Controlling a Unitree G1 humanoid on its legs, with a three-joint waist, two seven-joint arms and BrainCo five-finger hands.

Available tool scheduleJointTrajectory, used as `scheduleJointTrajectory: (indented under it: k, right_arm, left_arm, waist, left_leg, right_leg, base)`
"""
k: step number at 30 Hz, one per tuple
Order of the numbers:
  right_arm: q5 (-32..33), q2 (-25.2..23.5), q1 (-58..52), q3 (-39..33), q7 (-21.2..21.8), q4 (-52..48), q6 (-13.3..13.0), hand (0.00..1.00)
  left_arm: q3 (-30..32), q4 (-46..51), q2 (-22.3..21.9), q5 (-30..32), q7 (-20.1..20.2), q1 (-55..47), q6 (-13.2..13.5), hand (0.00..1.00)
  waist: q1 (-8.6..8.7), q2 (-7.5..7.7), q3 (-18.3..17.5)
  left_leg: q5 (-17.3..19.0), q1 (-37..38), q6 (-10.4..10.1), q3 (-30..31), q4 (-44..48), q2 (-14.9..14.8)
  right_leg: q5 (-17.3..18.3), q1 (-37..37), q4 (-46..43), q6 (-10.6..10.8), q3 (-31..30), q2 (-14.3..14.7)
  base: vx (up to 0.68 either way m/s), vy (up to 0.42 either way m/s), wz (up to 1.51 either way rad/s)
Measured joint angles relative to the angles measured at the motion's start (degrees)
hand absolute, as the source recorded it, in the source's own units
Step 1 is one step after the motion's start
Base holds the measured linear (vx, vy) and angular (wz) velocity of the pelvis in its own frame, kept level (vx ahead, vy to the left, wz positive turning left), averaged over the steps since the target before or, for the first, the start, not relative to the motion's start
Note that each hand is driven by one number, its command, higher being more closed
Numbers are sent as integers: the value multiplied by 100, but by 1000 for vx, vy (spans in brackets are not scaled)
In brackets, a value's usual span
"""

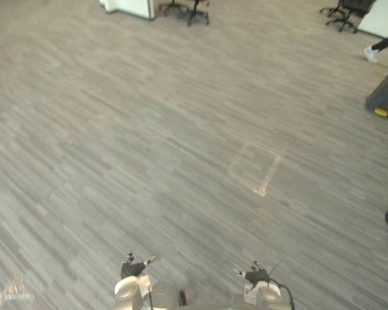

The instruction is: Organize the slippers on the shoe rack

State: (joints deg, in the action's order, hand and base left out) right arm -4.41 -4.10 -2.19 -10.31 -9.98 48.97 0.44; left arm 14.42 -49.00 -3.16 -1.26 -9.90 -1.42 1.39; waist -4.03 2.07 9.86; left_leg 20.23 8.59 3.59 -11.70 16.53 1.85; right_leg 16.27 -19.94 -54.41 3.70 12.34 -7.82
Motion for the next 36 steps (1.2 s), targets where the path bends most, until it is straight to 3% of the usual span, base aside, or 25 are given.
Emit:
scheduleJointTrajectory:
  k: [2, 4, 6, 7, 8, 9, 10, 11, 12, 13, 14, 16, 18, 21, 22, 23, 24, 27, 28, 29, 31, 33, 35, 36]
  right_arm:
    - [0, 5, 59, -101, 2, -29, 2, 0]
    - [-3, 6, 93, -274, 4, 20, 8, 0]
    - [-7, 25, 99, -375, 2, 35, 33, 0]
    - [-9, 28, 102, -506, 6, 17, 60, 0]
    - [-10, -8, 152, -518, 11, -15, 62, 0]
    - [-10, -10, 154, -494, 26, -46, 59, 0]
    - [-4, -1, 176, -370, 43, -73, 60, 0]
    - [3, 4, 188, -206, 39, -49, 81, 0]
    - [14, -8, 184, -106, 32, -12, 95, 0]
    - [32, -8, 227, 62, 42, 160, 114, 0]
    - [57, -7, 243, 163, 44, 226, 141, 0]
    - [58, -6, 219, 169, 32, 224, 136, 0]
    - [59, -6, 231, 162, 21, 206, 118, 0]
    - [58, -4, 153, 164, 7, 218, 128, 0]
    - [56, 1, 97, 178, 9, 240, 133, 0]
    - [57, 3, 97, 280, 29, 347, 134, 0]
    - [54, 6, 55, 357, 44, 422, 166, 0]
    - [47, 8, 47, 371, 32, 361, 153, 0]
    - [38, 9, 48, 370, 40, 364, 125, 0]
    - [31, 11, 42, 342, 42, 363, 109, 0]
    - [-5, 8, -9, 217, 45, 278, 105, 0]
    - [-17, 6, -18, 193, 37, 154, 70, 0]
    - [-21, 4, -3, 114, 37, 120, 63, 0]
    - [-27, 9, 34, 25, 45, 132, 63, 0]
  left_arm:
    - [-48, -134, 18, 0, 2, 48, -18, 0]
    - [-178, -203, 40, 14, 7, 18, -25, 0]
    - [-234, -254, 15, 87, 16, 6, -37, 0]
    - [-237, -253, -10, 133, 18, 32, -32, 0]
    - [-192, -266, -7, 172, 19, 47, -38, 0]
    - [-130, -271, -11, 205, 20, 59, -51, 0]
    - [117, -278, -75, 240, 12, 66, -75, 0]
    - [232, -278, -95, 250, 19, -3, -87, 0]
    - [264, -256, -87, 261, 19, -53, -82, 0]
    - [260, -224, -29, 275, 15, -98, -83, 0]
    - [240, -99, 17, 272, 20, -123, -76, 0]
    - [250, 120, 27, 270, 15, -237, -30, 0]
    - [263, 246, 40, 224, 18, -367, 43, 0]
    - [268, 290, -35, 207, 15, -376, 125, 0]
    - [272, 269, -61, 108, 13, -397, 160, 0]
    - [295, 261, -11, 68, 19, -384, 177, 0]
    - [393, 240, 53, 71, 13, -386, 163, 0]
    - [619, 171, 89, 36, 2, -415, 132, 0]
    - [610, 83, 115, 1, 1, -398, 83, 0]
    - [603, -28, 120, -1, -1, -374, 49, 0]
    - [551, -181, 89, -3, -2, -299, 26, 0]
    - [461, -234, 116, -2, 2, -217, 18, 0]
    - [373, -271, 132, -2, 5, -123, 12, 0]
    - [326, -273, 111, -2, 12, -112, 15, 0]
  waist:
    - [60, 36, 22]
    - [100, 97, 7]
    - [195, 87, -38]
    - [209, -63, -80]
    - [221, -211, -92]
    - [241, -259, -79]
    - [254, -398, -3]
    - [197, -508, 51]
    - [173, -553, 67]
    - [145, -480, 129]
    - [60, -365, 162]
    - [-4, -272, 146]
    - [-89, -216, 166]
    - [-153, -257, 147]
    - [-212, -307, 96]
    - [-239, -201, 36]
    - [-225, 6, -100]
    - [-222, 169, -183]
    - [-231, 156, -172]
    - [-228, 107, -131]
    - [-164, -34, -60]
    - [-79, -67, -36]
    - [-66, 12, -22]
    - [-65, -3, -4]
  left_leg:
    - [46, 411, -77, 27, -446, 8]
    - [131, 922, -232, 133, -755, 81]
    - [195, 1133, -347, 424, -646, 88]
    - [191, 1098, -353, 622, -343, -101]
    - [133, 817, -442, 705, 391, -288]
    - [34, 618, -559, 721, 883, -341]
    - [-745, 54, -622, 753, 2363, -477]
    - [-1950, -409, -744, 744, 3554, -626]
    - [-1844, -704, -697, 721, 4158, -715]
    - [-1368, -1202, -567, 661, 4888, -779]
    - [-1035, -1633, -468, 570, 5032, -788]
    - [-635, -2245, -357, 536, 4641, -827]
    - [-320, -2806, -435, 711, 3280, -797]
    - [-611, -3155, -607, 1368, 1606, -547]
    - [-1097, -3143, -851, 1520, 1488, -544]
    - [-1002, -3145, -756, 1436, 1744, -405]
    - [-625, -3121, -591, 1133, 1963, -308]
    - [-169, -2619, -244, 522, 2135, -305]
    - [-88, -2229, -146, 360, 1975, -278]
    - [-69, -1766, -116, 321, 1624, -207]
    - [-66, -980, -104, 140, 908, -196]
    - [-65, -500, -105, -34, 475, -174]
    - [-51, -5, -130, -244, 4, -97]
    - [-49, 246, -137, -372, -278, -81]
  right_leg:
    - [-220, -227, 1380, -201, 546, 140]
    - [-805, -289, 3054, -420, 829, 438]
    - [-1533, -301, 3131, -1185, 718, 527]
    - [-1393, -303, 2863, -1309, 789, 611]
    - [-1165, -191, 2819, -1291, 864, 765]
    - [-1062, -123, 2819, -1276, 869, 850]
    - [-861, 220, 2954, -1270, 729, 1088]
    - [-757, 664, 3253, -1295, 441, 1320]
    - [-694, 944, 3385, -1321, 260, 1461]
    - [-567, 1413, 3555, -1323, -27, 1517]
    - [-486, 1815, 3747, -1310, -333, 1493]
    - [-429, 2328, 4091, -1220, -824, 1426]
    - [-232, 2757, 4301, -935, -1472, 1194]
    - [312, 3151, 4248, -586, -2068, 803]
    - [574, 3299, 4180, -434, -2304, 756]
    - [724, 3327, 4058, -337, -2475, 588]
    - [742, 3219, 3727, -292, -2691, 355]
    - [436, 2780, 2371, 168, -2953, 188]
    - [295, 2393, 1393, 459, -2857, 196]
    - [240, 1937, 479, 564, -2560, 194]
    - [322, 1252, -394, 341, -1644, 191]
    - [418, 771, -295, 161, -596, 98]
    - [455, 416, 416, -44, 601, -88]
    - [307, 312, 1051, -290, 1171, -73]
  base:
    - [503, 49, 13]
    - [579, -9, 10]
    - [690, -97, 36]
    - [862, -152, 28]
    - [857, -156, 6]
    - [697, -143, -22]
    - [713, -84, -69]
    - [720, -47, -98]
    - [716, 57, -120]
    - [678, 72, -109]
    - [660, 79, -113]
    - [635, 144, -121]
    - [667, 274, -141]
    - [625, 386, -111]
    - [619, 440, -92]
    - [629, 431, -88]
    - [638, 429, -78]
    - [682, 448, -97]
    - [461, 326, -111]
    - [435, 315, -114]
    - [330, 258, -82]
    - [341, 204, -46]
    - [402, 165, -33]
    - [296, 116, -34]
